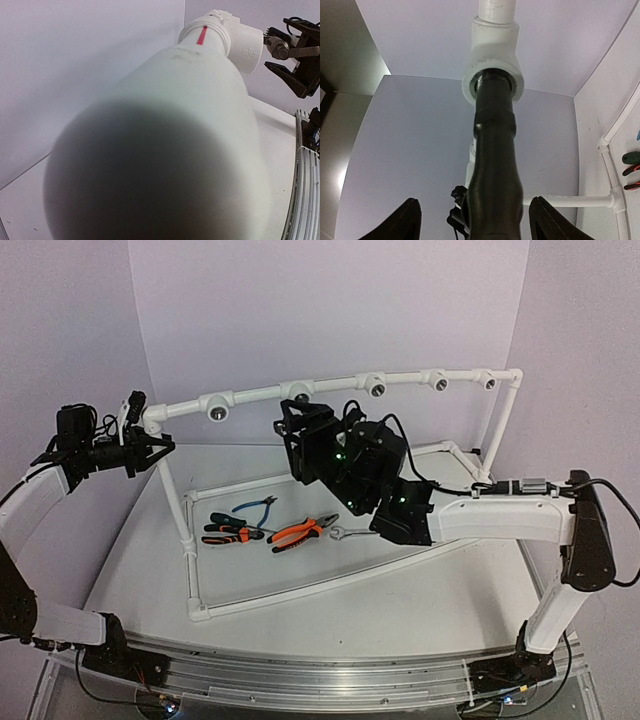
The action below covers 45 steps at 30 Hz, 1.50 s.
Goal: Install the water faucets
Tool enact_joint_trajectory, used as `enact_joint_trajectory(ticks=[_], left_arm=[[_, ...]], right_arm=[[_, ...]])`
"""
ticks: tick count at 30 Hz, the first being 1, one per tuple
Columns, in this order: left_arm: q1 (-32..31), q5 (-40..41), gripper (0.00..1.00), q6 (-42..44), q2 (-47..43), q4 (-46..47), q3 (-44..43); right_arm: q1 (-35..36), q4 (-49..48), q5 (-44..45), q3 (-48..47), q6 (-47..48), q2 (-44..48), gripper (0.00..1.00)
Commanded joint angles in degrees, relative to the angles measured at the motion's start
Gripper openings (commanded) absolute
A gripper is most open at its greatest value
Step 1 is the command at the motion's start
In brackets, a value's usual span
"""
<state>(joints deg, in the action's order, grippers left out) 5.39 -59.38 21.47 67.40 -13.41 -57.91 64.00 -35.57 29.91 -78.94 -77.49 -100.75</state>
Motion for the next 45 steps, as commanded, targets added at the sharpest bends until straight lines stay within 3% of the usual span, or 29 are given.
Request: enact_joint_trajectory(ticks=[1,3,9,12,14,18,21,24,27,28,33,45], left_arm=[[-3.8,-0.74,0.0,-0.17,0.3,-3.29,1.4],[-3.83,-0.67,0.0,-0.12,0.34,-3.37,1.4],[-3.89,-0.35,0.0,1.24,0.76,-4.86,1.03],[-3.96,-0.37,0.0,1.66,1.03,-4.99,0.8],[-4.01,-0.32,0.0,2.04,1.1,-4.97,0.6],[-4.32,-0.08,0.0,2.4,1.24,-4.78,0.45],[-4.53,-0.16,0.0,2.53,1.11,-4.38,0.59],[-4.67,-0.25,0.0,2.65,0.87,-4.0,0.66],[-4.69,-0.13,0.0,2.89,0.57,-4.15,0.44],[-4.65,-0.06,0.0,3.01,0.52,-4.33,0.25],[-4.68,0.3,0.0,4.32,0.58,-5.45,-0.35],[-4.69,-0.06,0.0,4.2,0.5,-4.68,-0.27]], right_arm=[[0.17,-4.29,-3.72,1.67,4.28,6.05,0.82],[0.2,-4.39,-3.77,5.04,5.11,8.89,0.87],[1.92,-0.36,1.49,19.62,11.68,23.96,0.88],[2.21,11.45,2.62,21.46,18.24,32.23,0.88],[2.18,24.43,3.7,17.84,28.28,36.55,0.87],[2.72,49.81,5.86,0.32,57.51,34.04,0.83],[4.31,56.78,8.08,-8.42,84.63,28.96,0.83],[6.29,50.83,10.23,-4.8,120.35,26.87,0.85],[6.87,25.97,6.74,7.35,149.9,27.2,0.94],[6.85,21.83,6.09,7.46,156.21,25.79,0.95],[6.88,20.3,6.49,1.65,169.83,18.41,0.96],[2.41,21.89,7.25,-3.28,172.51,9.57,0.86]])
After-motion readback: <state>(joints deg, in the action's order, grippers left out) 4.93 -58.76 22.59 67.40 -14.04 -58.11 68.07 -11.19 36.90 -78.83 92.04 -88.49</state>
